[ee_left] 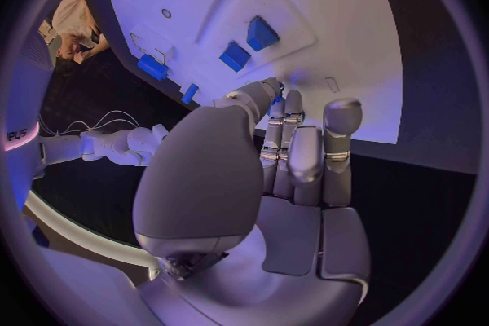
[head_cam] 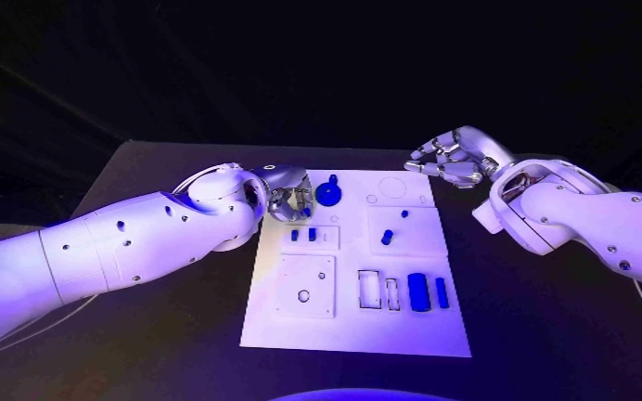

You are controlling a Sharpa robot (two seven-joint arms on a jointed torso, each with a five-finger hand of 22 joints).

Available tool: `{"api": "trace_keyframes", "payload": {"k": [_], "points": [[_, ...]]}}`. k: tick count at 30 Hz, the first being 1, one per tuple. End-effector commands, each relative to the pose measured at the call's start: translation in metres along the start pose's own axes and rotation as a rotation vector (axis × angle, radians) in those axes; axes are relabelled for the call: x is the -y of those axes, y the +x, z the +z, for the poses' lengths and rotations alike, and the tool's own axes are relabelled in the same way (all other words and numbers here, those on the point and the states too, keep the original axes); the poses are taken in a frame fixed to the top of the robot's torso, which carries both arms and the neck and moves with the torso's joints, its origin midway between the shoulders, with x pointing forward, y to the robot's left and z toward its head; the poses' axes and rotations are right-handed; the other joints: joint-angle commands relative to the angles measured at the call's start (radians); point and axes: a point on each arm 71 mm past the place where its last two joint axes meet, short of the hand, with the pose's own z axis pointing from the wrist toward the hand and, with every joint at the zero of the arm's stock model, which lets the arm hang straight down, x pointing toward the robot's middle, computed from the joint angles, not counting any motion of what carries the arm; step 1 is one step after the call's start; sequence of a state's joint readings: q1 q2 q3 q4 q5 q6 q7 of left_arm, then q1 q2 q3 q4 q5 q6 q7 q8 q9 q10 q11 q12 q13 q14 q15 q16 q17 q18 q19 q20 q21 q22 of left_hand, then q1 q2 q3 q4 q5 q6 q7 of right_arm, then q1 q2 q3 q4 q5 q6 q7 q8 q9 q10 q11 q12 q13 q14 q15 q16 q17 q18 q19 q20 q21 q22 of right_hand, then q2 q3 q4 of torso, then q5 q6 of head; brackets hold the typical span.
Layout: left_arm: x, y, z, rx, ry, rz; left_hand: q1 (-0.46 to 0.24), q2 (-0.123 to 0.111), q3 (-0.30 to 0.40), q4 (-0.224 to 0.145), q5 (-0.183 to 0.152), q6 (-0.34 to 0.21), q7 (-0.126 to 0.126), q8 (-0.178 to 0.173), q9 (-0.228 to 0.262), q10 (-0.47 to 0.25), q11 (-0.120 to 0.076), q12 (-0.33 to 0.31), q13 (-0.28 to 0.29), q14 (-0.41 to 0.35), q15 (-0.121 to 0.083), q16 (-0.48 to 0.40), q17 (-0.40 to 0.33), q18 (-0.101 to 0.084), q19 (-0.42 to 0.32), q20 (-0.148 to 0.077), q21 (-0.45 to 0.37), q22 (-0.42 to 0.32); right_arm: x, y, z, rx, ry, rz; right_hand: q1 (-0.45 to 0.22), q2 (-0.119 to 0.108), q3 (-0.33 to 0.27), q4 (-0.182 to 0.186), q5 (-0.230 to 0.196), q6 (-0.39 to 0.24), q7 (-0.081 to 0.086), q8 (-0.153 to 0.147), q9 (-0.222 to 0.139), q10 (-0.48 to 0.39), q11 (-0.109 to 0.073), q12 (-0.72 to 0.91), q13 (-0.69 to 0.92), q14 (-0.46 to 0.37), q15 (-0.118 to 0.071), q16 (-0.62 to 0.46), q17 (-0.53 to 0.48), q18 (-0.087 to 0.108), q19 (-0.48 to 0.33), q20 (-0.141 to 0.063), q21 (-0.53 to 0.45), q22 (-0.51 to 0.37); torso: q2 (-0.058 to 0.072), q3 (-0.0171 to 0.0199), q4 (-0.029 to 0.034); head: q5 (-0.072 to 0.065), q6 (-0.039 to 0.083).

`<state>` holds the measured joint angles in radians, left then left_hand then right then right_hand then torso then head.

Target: Assemble the parts on the task board

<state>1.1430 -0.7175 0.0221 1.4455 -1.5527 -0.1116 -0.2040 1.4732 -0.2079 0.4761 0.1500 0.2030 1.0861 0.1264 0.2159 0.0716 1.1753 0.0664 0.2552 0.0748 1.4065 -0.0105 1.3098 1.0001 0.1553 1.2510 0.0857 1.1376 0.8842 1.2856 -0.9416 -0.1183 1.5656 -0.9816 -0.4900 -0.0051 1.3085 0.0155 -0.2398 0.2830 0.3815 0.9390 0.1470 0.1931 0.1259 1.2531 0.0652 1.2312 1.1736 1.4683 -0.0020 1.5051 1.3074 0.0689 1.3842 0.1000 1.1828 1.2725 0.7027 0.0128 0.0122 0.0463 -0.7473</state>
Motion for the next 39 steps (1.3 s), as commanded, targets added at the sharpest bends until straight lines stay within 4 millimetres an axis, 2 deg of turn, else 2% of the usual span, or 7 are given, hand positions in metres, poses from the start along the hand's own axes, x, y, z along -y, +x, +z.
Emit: {"api": "trace_keyframes", "payload": {"k": [1, 10, 20, 28, 39], "points": [[0.0020, 0.0024, 0.0009, -0.020, 0.005, 0.003, -0.009, -0.004, -0.004, -0.001, -0.005, 0.008, 0.001, -0.002, 0.001, 0.007, -0.003, -0.004, 0.001, 0.007, -0.001, 0.001, -0.001, -0.018, 0.003, -0.001, 0.004, 0.001, -0.0010, 0.0007, -0.0003, -0.004, -0.010, -0.004, 0.001, 0.009, -0.007, 0.000, 0.000, -0.001, -0.001, 0.005, -0.001, -0.002, -0.001, -0.002, 0.000, 0.070, -0.008, -0.006, 0.131, 0.020, -0.003, -0.005, -0.003, 0.001, 0.000, 0.0002, -0.0001, 0.000, -0.001], [0.0030, 0.0039, 0.0013, -0.032, 0.005, 0.005, -0.009, -0.003, -0.003, -0.001, -0.005, 0.008, 0.001, -0.003, 0.001, 0.008, -0.003, -0.006, 0.001, 0.007, -0.001, 0.000, -0.002, -0.017, 0.003, -0.002, 0.004, 0.001, -0.0009, 0.0006, -0.0004, -0.004, -0.010, -0.005, 0.001, 0.009, -0.007, 0.000, 0.000, -0.001, -0.001, 0.005, -0.001, -0.002, -0.001, -0.002, 0.000, 0.070, -0.008, -0.006, 0.131, 0.020, -0.003, -0.005, -0.003, 0.001, -0.001, 0.0009, 0.0004, 0.000, -0.003], [0.0024, 0.0047, 0.0020, -0.040, -0.001, 0.006, -0.008, -0.002, -0.003, -0.002, -0.005, 0.009, 0.001, -0.005, 0.000, 0.009, -0.003, -0.009, 0.001, 0.007, -0.001, 0.002, 0.000, -0.019, 0.007, -0.002, 0.010, 0.010, -0.0007, 0.0005, -0.0004, -0.003, -0.009, -0.005, 0.001, 0.009, -0.007, 0.000, 0.000, -0.001, -0.001, 0.005, -0.001, -0.002, -0.001, -0.002, 0.000, 0.070, -0.008, -0.006, 0.131, 0.020, -0.003, -0.005, -0.003, 0.001, 0.000, 0.0000, 0.0003, -0.001, -0.003], [0.0011, 0.0043, 0.0024, -0.030, -0.014, 0.001, -0.014, -0.013, -0.008, 0.000, -0.005, -0.034, 0.014, -0.050, -0.007, 0.012, 0.004, -0.027, 0.004, 0.005, 0.005, 0.000, -0.008, -0.019, 0.005, 0.001, 0.010, 0.009, -0.0009, 0.0004, -0.0009, -0.003, -0.010, -0.004, 0.001, 0.009, -0.007, 0.000, 0.000, -0.001, -0.001, 0.005, -0.001, -0.002, -0.001, -0.002, 0.000, 0.070, -0.008, -0.006, 0.131, 0.020, -0.003, -0.005, -0.003, 0.001, 0.000, 0.0005, 0.0005, -0.002, -0.005], [0.0008, 0.0043, 0.0020, -0.030, -0.021, 0.000, -0.018, -0.020, -0.012, 0.004, -0.005, -0.048, 0.020, -0.067, -0.007, 0.008, 0.010, -0.039, 0.005, 0.002, 0.009, -0.002, -0.013, -0.018, 0.000, 0.004, 0.005, 0.002, -0.0011, 0.0006, -0.0007, -0.004, -0.012, -0.004, 0.001, 0.009, -0.007, 0.000, 0.000, -0.001, -0.001, 0.005, -0.001, -0.002, -0.001, -0.002, 0.000, 0.070, -0.008, -0.006, 0.131, 0.020, -0.003, -0.005, -0.003, 0.001, -0.001, 0.0002, 0.0003, -0.001, -0.007]]}}
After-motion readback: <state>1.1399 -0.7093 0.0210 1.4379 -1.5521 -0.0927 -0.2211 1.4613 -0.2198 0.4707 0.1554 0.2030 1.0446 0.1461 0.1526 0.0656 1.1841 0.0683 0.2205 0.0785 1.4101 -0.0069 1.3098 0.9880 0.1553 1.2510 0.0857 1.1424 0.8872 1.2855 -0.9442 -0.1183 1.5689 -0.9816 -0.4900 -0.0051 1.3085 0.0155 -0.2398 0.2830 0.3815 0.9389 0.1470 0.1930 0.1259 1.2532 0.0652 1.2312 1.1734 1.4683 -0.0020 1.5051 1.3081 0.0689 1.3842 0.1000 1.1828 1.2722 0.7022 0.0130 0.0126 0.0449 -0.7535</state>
